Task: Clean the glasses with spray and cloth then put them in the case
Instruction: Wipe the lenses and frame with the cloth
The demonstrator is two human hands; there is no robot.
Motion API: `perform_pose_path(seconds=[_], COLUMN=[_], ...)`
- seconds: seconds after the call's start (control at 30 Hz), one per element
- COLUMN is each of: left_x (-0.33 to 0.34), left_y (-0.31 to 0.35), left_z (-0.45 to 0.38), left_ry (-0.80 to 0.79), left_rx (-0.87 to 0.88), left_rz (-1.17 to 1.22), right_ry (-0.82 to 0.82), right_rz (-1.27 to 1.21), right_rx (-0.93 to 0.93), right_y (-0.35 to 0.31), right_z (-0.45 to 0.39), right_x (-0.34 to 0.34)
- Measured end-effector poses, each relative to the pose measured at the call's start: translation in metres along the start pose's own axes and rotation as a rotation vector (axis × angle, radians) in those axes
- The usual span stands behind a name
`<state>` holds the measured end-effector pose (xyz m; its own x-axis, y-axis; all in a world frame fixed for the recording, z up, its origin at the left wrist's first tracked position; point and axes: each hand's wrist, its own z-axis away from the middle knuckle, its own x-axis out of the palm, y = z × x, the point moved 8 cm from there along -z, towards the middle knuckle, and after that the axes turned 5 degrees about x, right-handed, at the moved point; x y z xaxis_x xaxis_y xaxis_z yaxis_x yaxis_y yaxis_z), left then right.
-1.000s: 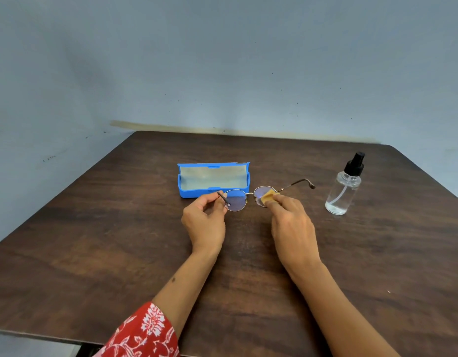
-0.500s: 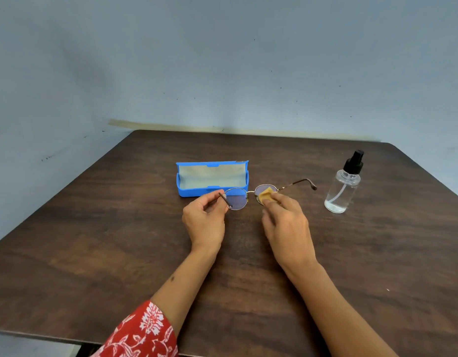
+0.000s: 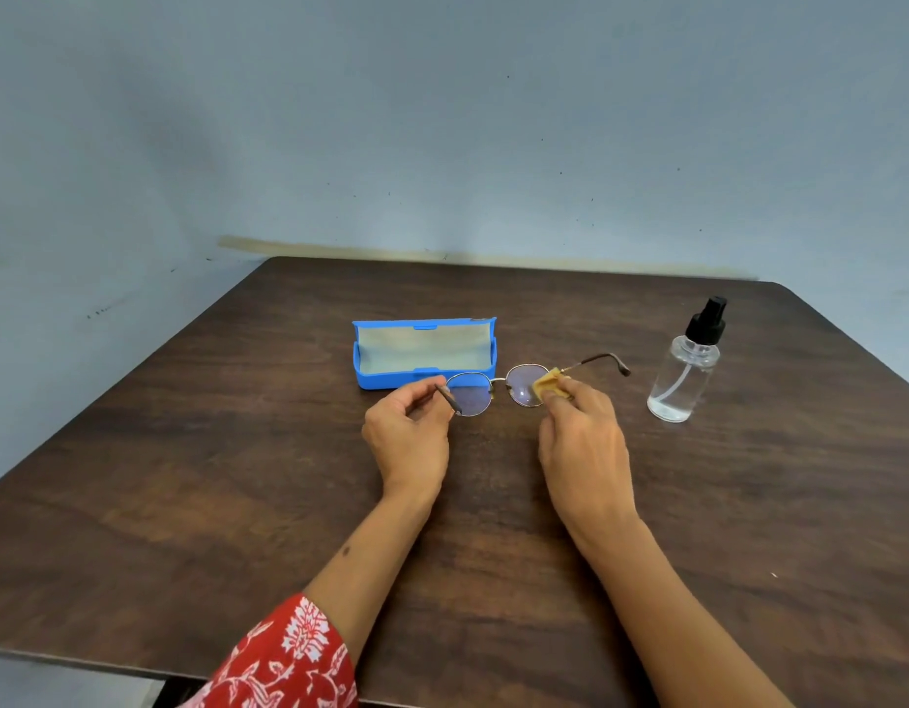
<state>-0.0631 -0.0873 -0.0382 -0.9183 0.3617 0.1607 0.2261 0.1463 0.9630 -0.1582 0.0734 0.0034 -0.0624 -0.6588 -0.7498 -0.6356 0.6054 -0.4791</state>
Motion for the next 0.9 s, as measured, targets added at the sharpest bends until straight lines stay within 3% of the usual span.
perform_pose_path(seconds=[0.17,0.33,0.5,0.63,0.9], left_x=[-0.002,-0.002,-0.003,-0.001,0.0], left_y=[0.002,0.007,0.012,0.017,0.021], left_z=[0.0,0.001,0.002,0.004,0.003], left_ry=[0.005,0.022,0.016,-0.002,-0.004], left_rx=[0.041,0.043,0.08,0.1,0.155], left_rz=[-0.041,-0.06,-0.099,-0.106,-0.14], right_ry=[-0.101,-0.063,-0.136,-0.084,-0.08], right_rz=[0.054,0.055,0.078,0.045,0.023], right_rx=[-0.055,0.03,-0.047,0.027,-0.02], right_y=[-0.013,0.002,-0.009,0.002,-0.004], right_z=[0.006,0.001,0.006,0.001,0.002], right_x=[0.013,0.004,0.016,0.009,0.013])
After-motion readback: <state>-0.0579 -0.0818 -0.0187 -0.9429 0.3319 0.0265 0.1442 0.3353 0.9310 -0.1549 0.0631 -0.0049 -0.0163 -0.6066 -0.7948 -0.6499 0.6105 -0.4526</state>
